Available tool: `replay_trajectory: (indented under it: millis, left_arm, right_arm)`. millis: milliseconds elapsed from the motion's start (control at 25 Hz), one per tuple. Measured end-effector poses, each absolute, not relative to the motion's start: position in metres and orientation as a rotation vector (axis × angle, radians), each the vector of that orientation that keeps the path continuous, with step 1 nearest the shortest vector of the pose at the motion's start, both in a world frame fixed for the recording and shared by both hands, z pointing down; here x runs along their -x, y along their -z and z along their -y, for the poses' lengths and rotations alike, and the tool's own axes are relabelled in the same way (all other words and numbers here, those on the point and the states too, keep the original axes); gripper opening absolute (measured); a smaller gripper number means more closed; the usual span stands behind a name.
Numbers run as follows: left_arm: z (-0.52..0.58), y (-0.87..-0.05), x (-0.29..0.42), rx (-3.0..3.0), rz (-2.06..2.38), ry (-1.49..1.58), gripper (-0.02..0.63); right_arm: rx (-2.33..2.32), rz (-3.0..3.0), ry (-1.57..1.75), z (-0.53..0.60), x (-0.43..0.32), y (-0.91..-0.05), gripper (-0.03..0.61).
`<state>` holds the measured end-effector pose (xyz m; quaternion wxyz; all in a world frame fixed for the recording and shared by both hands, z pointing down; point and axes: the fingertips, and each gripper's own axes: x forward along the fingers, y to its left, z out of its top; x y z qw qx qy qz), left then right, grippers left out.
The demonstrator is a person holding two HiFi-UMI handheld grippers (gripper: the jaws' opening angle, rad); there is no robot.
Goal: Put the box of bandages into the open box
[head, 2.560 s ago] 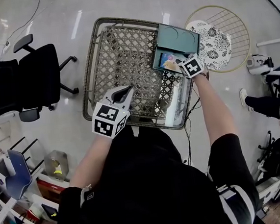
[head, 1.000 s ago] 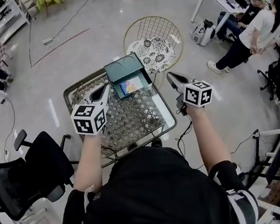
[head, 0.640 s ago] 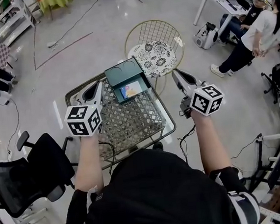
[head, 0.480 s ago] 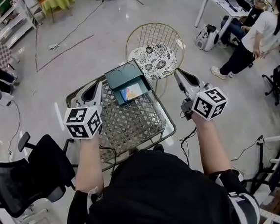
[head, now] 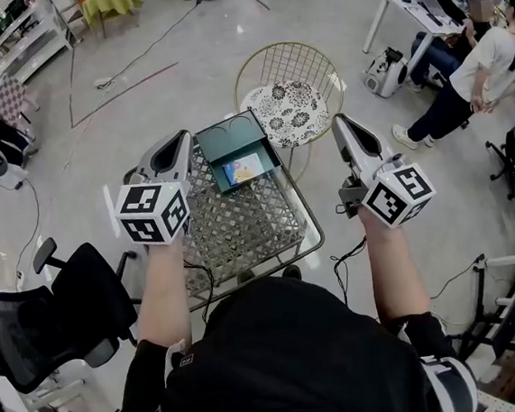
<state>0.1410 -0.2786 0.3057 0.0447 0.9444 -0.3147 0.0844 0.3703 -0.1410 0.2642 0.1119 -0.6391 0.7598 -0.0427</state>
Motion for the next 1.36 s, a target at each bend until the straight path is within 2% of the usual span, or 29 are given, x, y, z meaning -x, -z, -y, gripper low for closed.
replay_trajectory:
  millis: [160,1360]
  left_arm:
    - [0.285,-0.298,-0.147,-2.906,0.963,-0.265,0.012]
    - [0.284,-0.334,-0.132,-2.84,1.022,-0.302,0.013]
  right_arm:
    - [1.927,-2.296,0.059,0.153,-0.367,-0.255,0.009]
    - [1.939,-2.309,0.212,0.163,-0.345,-0.298,0.008]
